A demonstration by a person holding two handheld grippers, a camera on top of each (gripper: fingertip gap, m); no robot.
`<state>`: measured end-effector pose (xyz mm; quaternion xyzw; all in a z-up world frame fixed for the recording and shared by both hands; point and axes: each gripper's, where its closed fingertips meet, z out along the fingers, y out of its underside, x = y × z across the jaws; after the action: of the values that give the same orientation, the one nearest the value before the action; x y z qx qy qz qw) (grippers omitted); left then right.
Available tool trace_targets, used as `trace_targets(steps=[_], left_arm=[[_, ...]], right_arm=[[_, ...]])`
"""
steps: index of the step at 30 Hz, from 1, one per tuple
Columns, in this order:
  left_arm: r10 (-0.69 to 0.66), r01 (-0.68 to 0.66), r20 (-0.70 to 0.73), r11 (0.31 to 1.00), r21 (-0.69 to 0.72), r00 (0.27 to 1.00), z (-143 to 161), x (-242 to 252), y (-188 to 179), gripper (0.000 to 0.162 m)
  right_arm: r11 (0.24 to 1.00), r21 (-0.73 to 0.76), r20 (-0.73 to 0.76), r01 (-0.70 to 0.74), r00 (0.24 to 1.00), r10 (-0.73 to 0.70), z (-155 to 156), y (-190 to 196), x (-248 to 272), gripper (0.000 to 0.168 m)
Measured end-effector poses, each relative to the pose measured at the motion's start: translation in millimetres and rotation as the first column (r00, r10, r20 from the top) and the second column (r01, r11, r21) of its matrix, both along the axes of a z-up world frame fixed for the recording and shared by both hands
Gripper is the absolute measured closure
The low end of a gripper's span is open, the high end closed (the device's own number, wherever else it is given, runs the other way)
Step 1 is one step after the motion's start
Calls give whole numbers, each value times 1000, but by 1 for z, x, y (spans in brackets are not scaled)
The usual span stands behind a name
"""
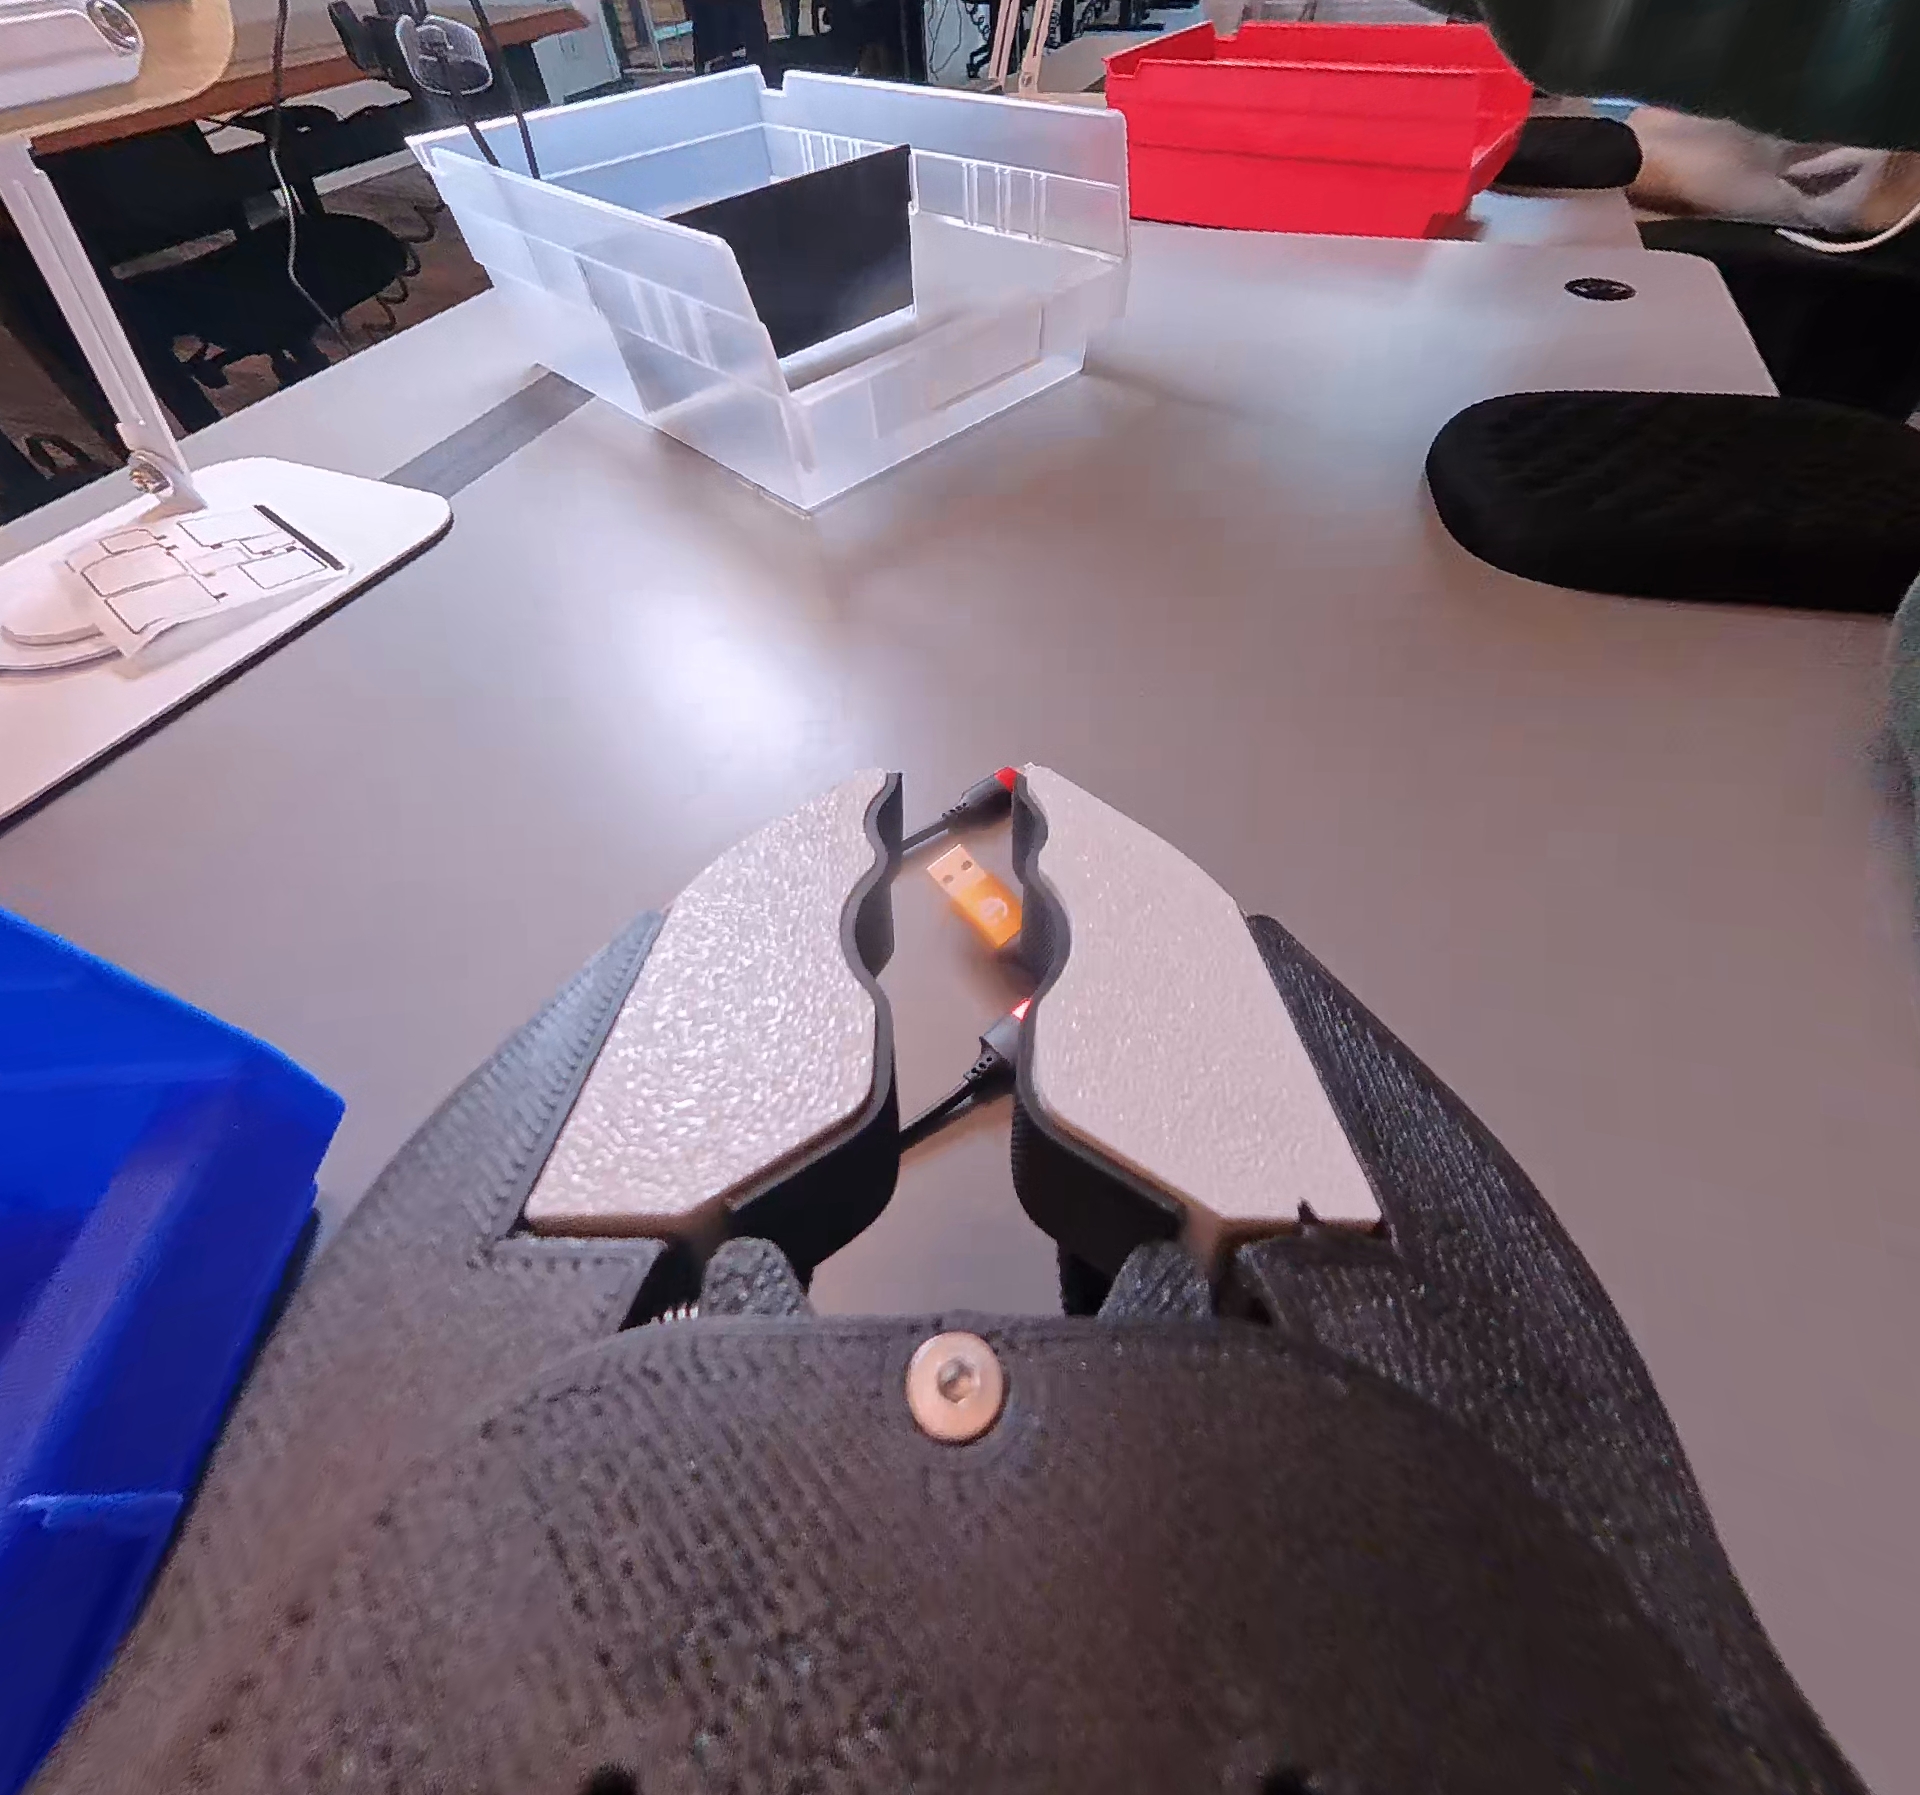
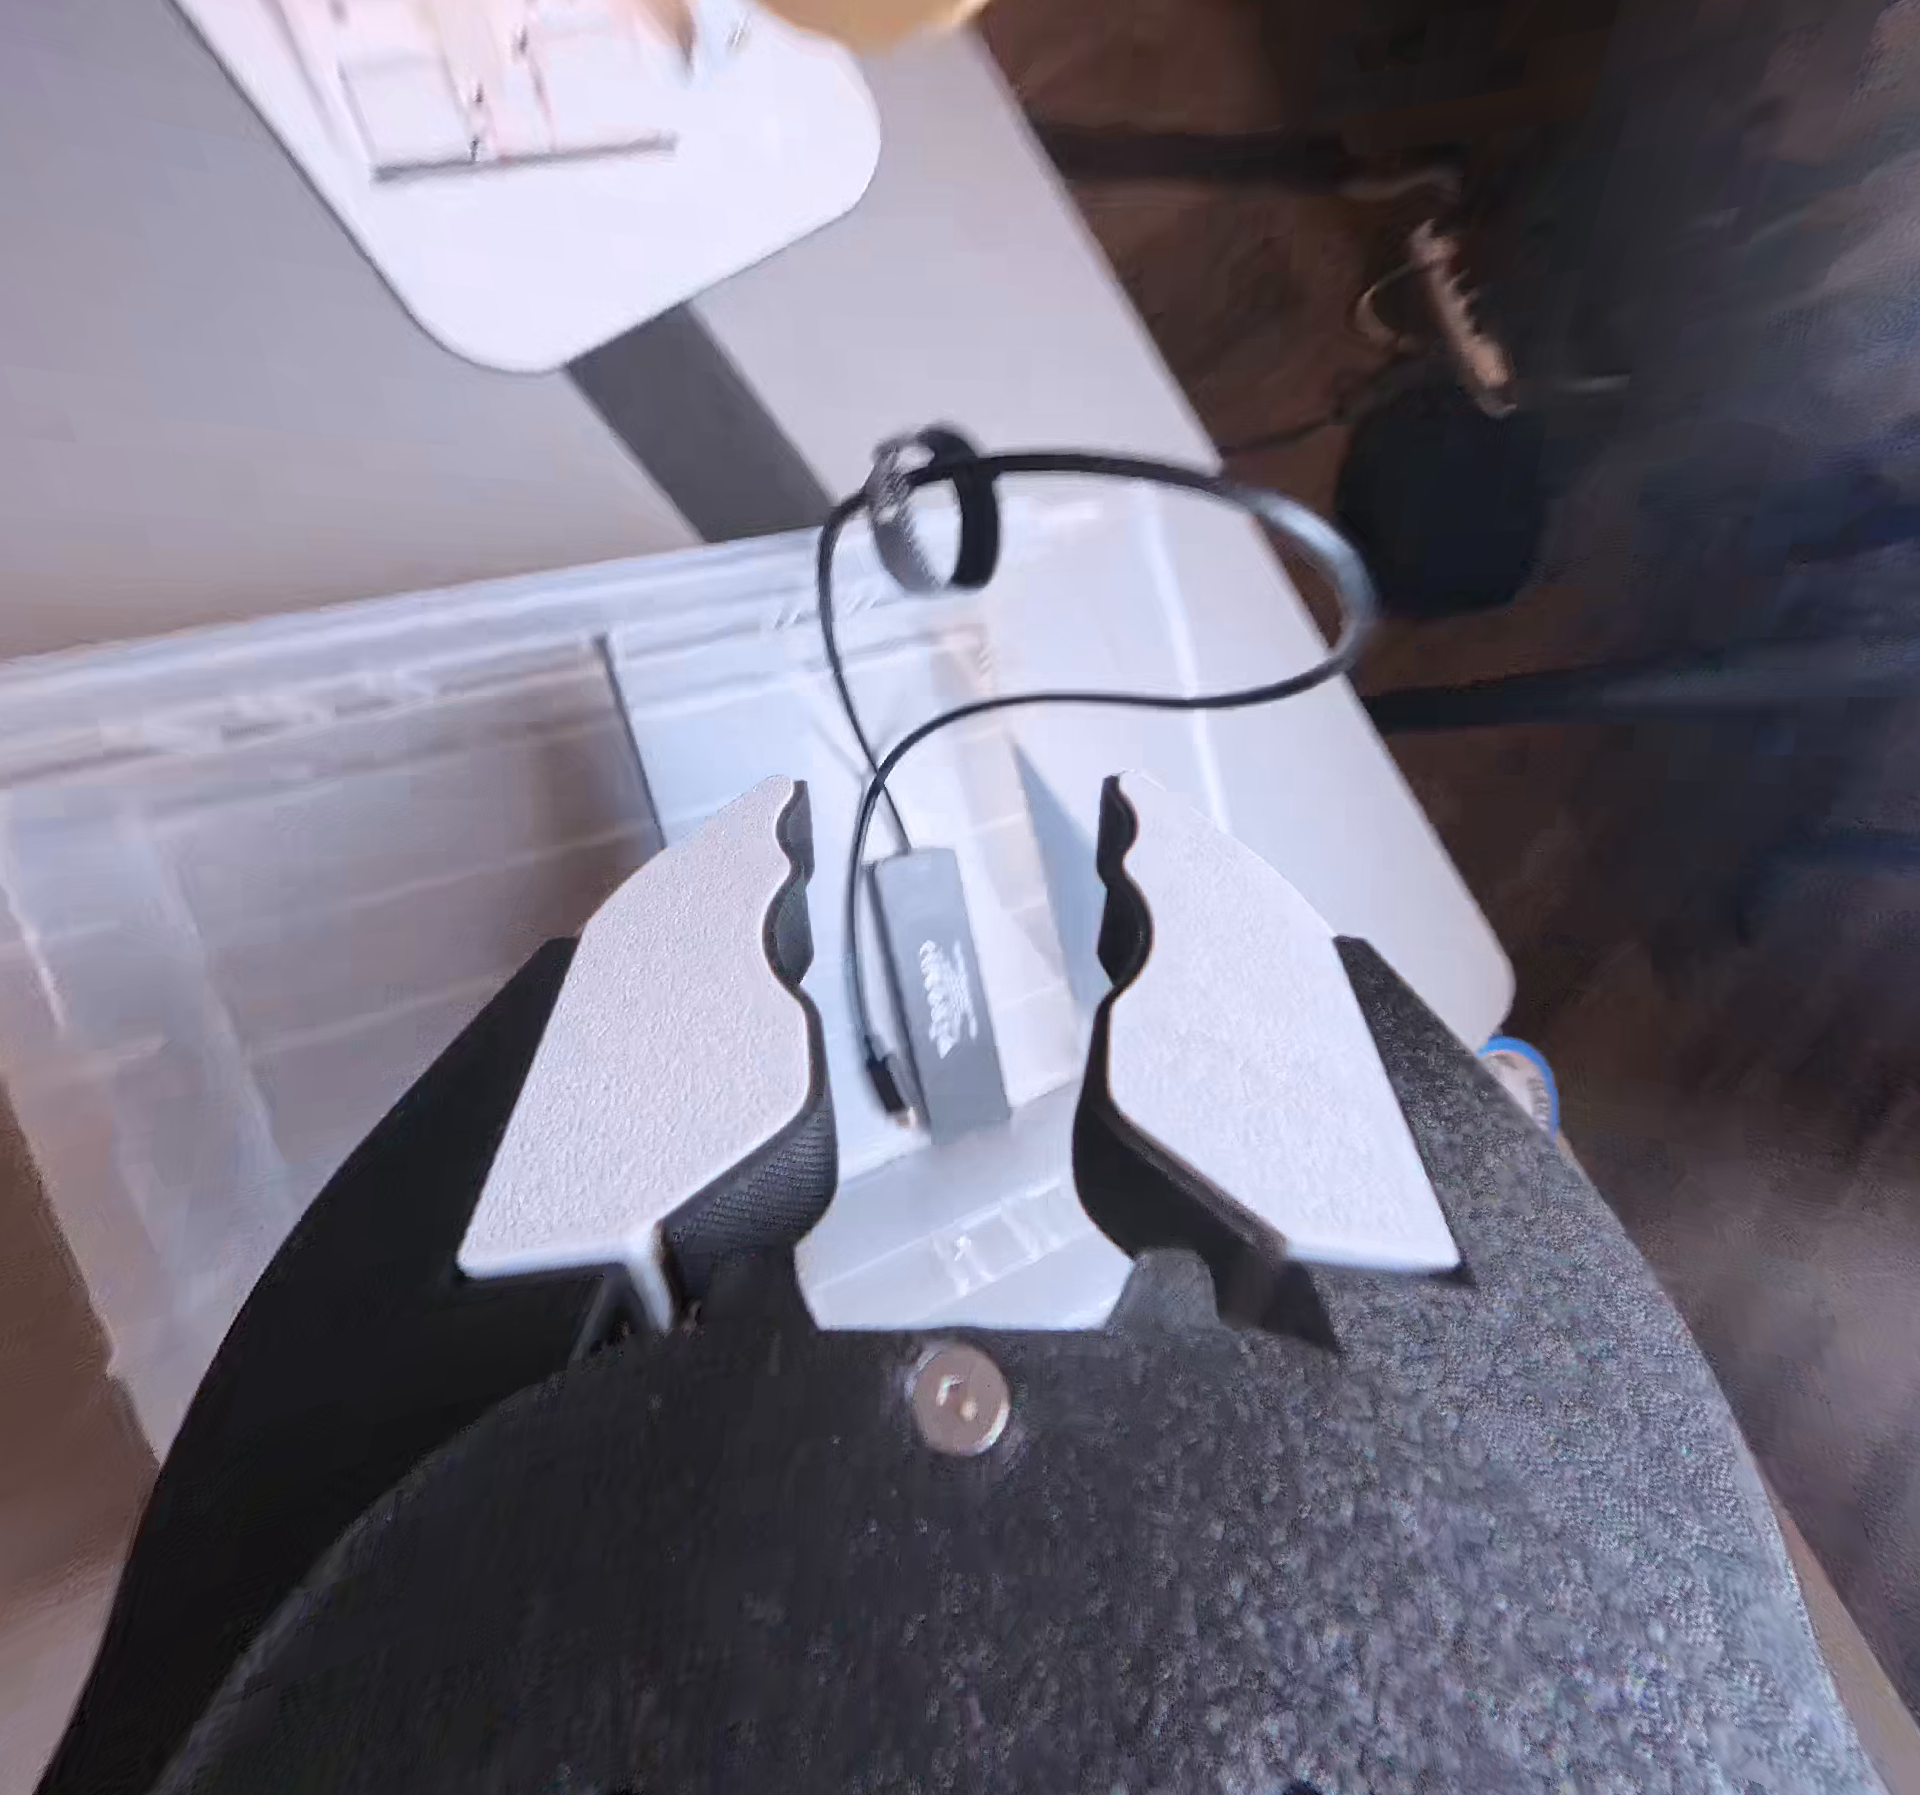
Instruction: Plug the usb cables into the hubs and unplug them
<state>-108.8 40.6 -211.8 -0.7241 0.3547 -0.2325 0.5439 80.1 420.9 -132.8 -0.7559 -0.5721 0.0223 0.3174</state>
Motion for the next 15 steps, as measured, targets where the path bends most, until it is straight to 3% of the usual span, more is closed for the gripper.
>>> trace_targets(steps=[4, 6, 8, 11, 15], left_arm=[[5, -5, -8, 1000, -4, 1000, -3, -1, 1, 143], [6, -6, -8, 1000, -15, 1000, -5, -1, 2, 142], [8, -8, -14, 1000, -19, 1000, -7, -1, 3, 142], [16, -17, -25, 1000, -12, 1000, -7, -2, 3, 142], [21, -21, -26, 1000, 2, 999, -4, -6, 3, 143]], right_arm=[[972, 199, -305, 122, 951, -57, 56, 27, -23, 121], [959, 226, -350, 173, 933, -86, 62, 40, -33, 123], [937, 273, -311, 217, 942, -128, 54, 57, -36, 134], [948, 237, -113, 213, 975, -191, 15, 69, -23, 167], [980, -1, 82, 200, 977, -199, -34, 41, 9, 168]])
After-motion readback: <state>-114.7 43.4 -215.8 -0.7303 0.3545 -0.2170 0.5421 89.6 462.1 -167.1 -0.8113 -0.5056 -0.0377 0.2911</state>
